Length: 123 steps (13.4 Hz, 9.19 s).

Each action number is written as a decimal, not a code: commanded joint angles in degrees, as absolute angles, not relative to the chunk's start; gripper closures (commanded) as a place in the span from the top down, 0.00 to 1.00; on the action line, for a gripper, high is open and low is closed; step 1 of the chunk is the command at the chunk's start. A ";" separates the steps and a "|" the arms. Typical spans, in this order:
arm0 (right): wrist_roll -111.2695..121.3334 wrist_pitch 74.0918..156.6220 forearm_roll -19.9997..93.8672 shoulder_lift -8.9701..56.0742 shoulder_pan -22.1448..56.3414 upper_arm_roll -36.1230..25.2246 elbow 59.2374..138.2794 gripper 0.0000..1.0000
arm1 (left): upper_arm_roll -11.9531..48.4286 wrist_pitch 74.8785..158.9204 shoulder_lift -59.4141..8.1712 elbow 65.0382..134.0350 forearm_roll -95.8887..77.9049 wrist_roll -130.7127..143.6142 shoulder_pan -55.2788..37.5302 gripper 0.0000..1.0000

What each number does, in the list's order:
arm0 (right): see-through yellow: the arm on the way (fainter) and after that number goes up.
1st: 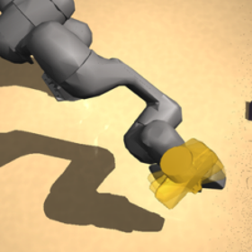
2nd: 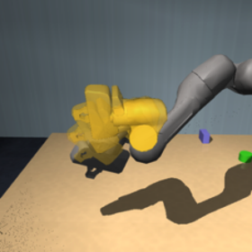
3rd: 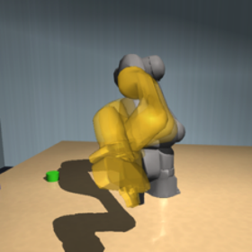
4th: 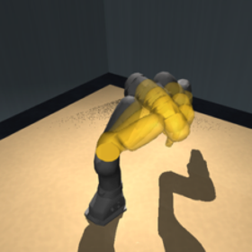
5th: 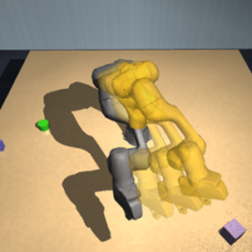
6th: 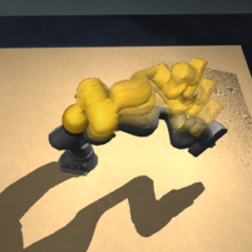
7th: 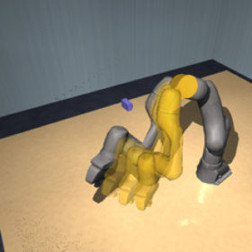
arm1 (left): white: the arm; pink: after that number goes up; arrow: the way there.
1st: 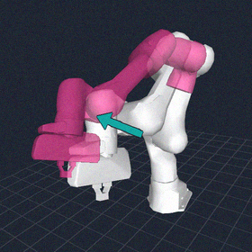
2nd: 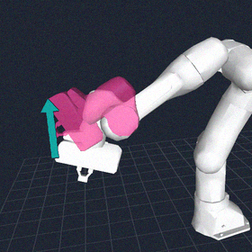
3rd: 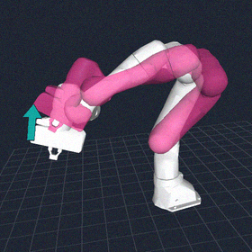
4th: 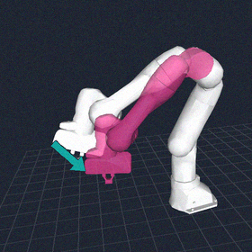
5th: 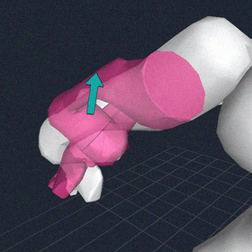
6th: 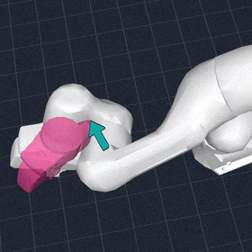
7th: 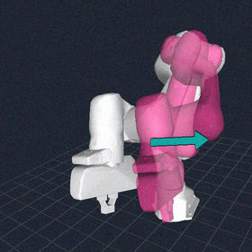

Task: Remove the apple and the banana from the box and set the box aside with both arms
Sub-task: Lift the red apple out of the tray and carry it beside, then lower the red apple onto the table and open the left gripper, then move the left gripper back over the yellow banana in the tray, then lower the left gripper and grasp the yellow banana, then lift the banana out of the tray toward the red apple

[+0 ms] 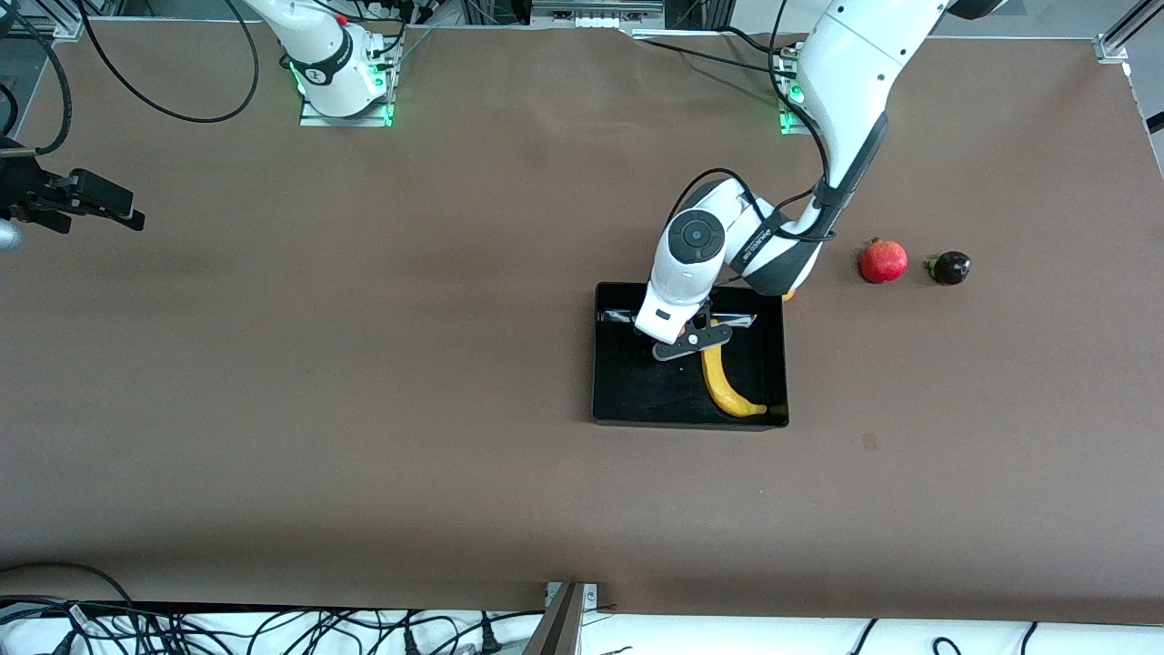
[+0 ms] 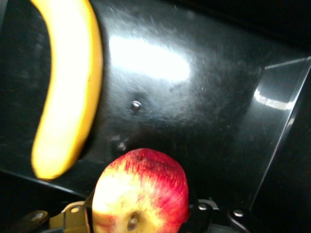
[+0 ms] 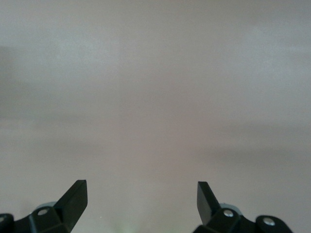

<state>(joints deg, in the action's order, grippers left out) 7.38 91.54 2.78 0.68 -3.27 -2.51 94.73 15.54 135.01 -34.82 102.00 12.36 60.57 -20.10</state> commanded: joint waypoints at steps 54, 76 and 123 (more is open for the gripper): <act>7.03 90.62 2.64 0.97 -1.85 -2.72 93.52 1.00 | 18.54 125.76 -23.02 106.09 8.61 31.89 -1.40 1.00; 7.03 90.62 2.72 0.97 -1.85 -2.72 93.60 1.00 | 19.25 126.91 -33.56 97.82 18.46 50.00 -7.47 1.00; 7.03 90.62 2.72 0.88 -1.85 -2.72 93.52 1.00 | 20.30 95.36 -26.80 91.23 13.35 13.22 7.89 0.00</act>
<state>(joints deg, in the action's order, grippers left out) 7.37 91.52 2.78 0.68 -2.14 -2.51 94.61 18.96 95.65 -26.17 91.13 11.52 20.53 3.13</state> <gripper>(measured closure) 0.000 0.656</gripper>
